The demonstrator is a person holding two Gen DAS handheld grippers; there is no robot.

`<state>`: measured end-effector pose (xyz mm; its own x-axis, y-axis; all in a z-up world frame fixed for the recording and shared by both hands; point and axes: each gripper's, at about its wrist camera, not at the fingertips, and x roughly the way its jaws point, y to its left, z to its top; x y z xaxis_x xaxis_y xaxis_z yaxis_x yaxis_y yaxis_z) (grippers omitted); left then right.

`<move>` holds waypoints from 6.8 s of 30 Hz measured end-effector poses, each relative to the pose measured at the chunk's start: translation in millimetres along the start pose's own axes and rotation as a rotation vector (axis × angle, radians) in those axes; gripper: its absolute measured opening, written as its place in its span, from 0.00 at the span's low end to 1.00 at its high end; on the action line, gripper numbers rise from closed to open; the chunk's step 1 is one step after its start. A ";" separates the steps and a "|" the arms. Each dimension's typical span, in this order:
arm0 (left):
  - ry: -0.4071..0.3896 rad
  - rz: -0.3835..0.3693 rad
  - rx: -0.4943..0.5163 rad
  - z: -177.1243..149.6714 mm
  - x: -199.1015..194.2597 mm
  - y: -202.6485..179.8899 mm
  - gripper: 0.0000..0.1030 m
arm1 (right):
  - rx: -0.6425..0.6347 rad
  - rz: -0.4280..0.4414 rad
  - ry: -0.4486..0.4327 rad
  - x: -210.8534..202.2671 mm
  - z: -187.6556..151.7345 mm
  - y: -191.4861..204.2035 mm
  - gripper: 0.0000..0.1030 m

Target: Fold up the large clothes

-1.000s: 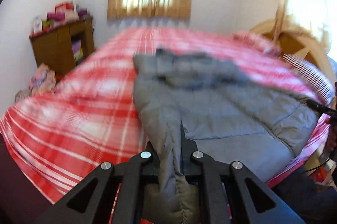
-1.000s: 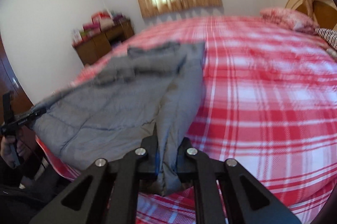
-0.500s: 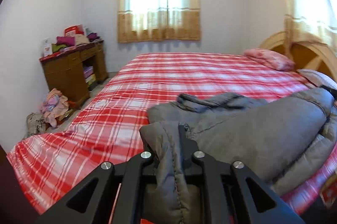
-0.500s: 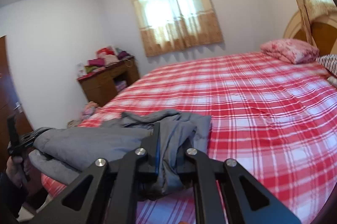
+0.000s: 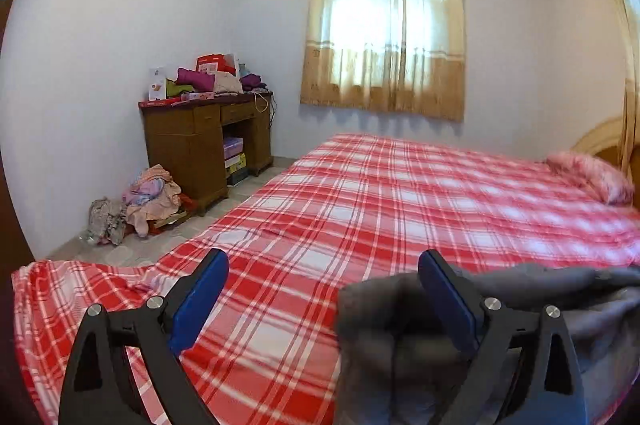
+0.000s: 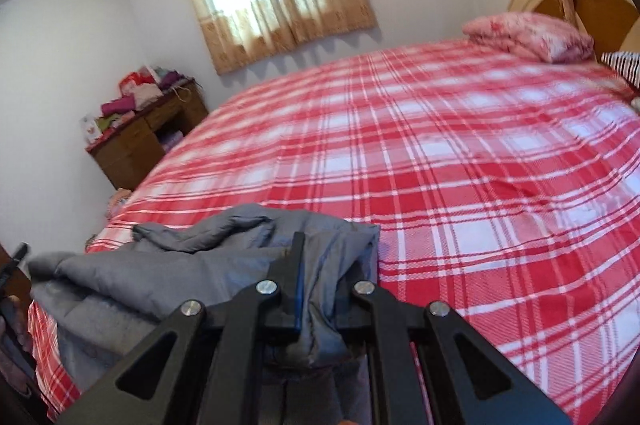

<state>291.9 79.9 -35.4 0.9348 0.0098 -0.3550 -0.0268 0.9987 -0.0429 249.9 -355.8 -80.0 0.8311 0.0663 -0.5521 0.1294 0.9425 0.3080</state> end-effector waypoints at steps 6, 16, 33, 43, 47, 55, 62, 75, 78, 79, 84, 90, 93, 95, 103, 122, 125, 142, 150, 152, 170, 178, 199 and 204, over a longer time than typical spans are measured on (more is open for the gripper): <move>-0.039 0.077 0.032 -2.9 7.4 -37.8 0.93 | -0.002 -0.078 0.031 47.8 21.8 13.1 0.11; -0.025 0.109 0.247 -34.6 14.3 -118.9 0.93 | -0.078 -0.085 -0.079 21.4 23.3 54.5 0.82; 0.188 0.162 0.328 -55.6 136.2 -171.3 0.94 | -0.333 -0.019 0.141 123.1 -21.6 138.1 0.44; 0.267 0.161 0.273 -76.9 163.7 -163.0 0.94 | -0.257 0.009 0.132 136.5 -23.9 124.8 0.46; 0.294 0.160 0.276 -80.1 170.7 -163.4 0.95 | -0.232 0.023 0.143 140.1 -22.8 118.6 0.46; 0.328 0.175 0.297 -83.5 183.0 -168.4 0.97 | -0.209 0.021 0.174 146.9 -24.5 116.4 0.46; 0.373 0.153 0.277 -85.2 192.0 -164.3 0.98 | -0.195 0.022 0.197 153.8 -22.2 110.9 0.46; 0.409 0.178 0.320 -91.0 201.7 -170.1 0.99 | -0.207 -0.010 0.227 163.3 -22.8 112.2 0.46; 0.410 0.183 0.326 -91.8 202.5 -171.5 0.99 | -0.215 -0.020 0.232 166.9 -23.1 114.5 0.46; 0.411 0.183 0.326 -91.8 202.8 -171.6 0.99 | -0.217 -0.023 0.233 167.4 -23.4 114.7 0.46; 0.410 0.188 0.331 -92.5 203.8 -173.2 0.99 | -0.224 -0.032 0.234 169.7 -24.3 115.5 0.46; 0.411 0.189 0.332 -92.7 203.9 -173.1 0.99 | -0.237 -0.047 0.237 172.5 -25.3 117.6 0.46; 0.411 0.191 0.334 -92.9 203.9 -173.3 0.99 | -0.250 -0.059 0.243 175.0 -25.5 119.4 0.46; 0.411 0.191 0.334 -92.9 204.0 -173.4 0.99 | -0.251 -0.061 0.245 175.2 -25.7 119.4 0.46; 0.411 0.190 0.334 -93.2 203.8 -173.5 0.99 | -0.261 -0.071 0.244 175.8 -26.3 120.5 0.46; 0.327 0.121 0.255 -43.6 124.1 -139.8 0.99 | -0.317 -0.101 0.182 124.1 -18.7 146.8 0.63; 0.297 0.160 0.226 -48.3 121.0 -126.3 0.99 | -0.309 -0.079 0.144 112.8 -23.0 162.5 0.63; 0.392 0.183 0.211 -100.1 159.0 -125.9 0.99 | -0.367 -0.142 0.254 162.8 -57.8 170.9 0.66; 0.343 0.147 0.139 -84.5 98.3 -113.8 0.99 | -0.388 -0.152 0.208 103.3 -64.3 178.2 0.71; 0.310 0.144 0.135 -91.6 78.1 -112.7 0.99 | -0.391 -0.152 0.201 88.9 -79.4 178.2 0.75; 0.289 0.358 0.049 -121.6 2.5 -34.2 0.99 | -0.387 -0.160 0.098 28.7 -128.0 162.7 0.85; 0.415 0.184 -0.088 -147.2 18.0 -28.4 0.99 | -0.415 -0.175 0.119 46.5 -139.9 164.7 0.86; 0.379 -0.052 -0.097 -130.3 -1.8 -32.0 0.07 | -0.452 -0.229 0.124 48.0 -144.1 173.2 0.86; 0.323 -0.020 -0.095 -109.5 -30.3 -15.6 0.07 | -0.469 -0.184 0.126 46.5 -151.5 190.2 0.86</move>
<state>225.2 58.6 -126.2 0.7753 -0.0410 -0.6303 -0.0566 0.9894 -0.1340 231.3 -123.8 -164.5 0.7424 -0.1028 -0.6621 -0.0125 0.9859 -0.1671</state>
